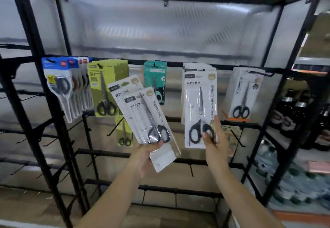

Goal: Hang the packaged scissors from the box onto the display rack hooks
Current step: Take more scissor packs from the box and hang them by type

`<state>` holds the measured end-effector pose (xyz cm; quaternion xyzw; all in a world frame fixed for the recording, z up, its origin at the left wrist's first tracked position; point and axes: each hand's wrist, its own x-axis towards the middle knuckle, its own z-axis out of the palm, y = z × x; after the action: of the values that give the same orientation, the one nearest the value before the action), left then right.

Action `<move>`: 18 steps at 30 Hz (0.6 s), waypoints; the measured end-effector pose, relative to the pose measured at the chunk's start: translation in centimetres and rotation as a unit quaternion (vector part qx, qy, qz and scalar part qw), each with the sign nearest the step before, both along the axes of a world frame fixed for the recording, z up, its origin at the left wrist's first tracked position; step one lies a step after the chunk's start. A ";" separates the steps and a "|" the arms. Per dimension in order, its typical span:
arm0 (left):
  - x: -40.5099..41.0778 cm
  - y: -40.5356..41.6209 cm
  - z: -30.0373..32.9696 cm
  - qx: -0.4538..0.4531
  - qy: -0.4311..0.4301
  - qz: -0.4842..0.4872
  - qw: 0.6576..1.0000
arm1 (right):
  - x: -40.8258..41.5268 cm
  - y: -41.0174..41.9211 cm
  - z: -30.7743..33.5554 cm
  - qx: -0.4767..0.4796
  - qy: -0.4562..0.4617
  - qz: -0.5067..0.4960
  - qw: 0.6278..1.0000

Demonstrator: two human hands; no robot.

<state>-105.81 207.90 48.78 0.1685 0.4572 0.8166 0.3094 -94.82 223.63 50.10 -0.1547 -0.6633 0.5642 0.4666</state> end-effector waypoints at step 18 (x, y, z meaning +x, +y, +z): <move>0.1 1.7 -0.2 -0.015 -0.008 -0.026 1.000 | 1.2 1.4 3.2 0.081 -0.202 -0.069 0.974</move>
<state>-105.74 209.65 48.59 0.1696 0.4622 0.8026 0.3368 -93.65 225.05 53.32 -0.2727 -0.7750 0.4320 0.3721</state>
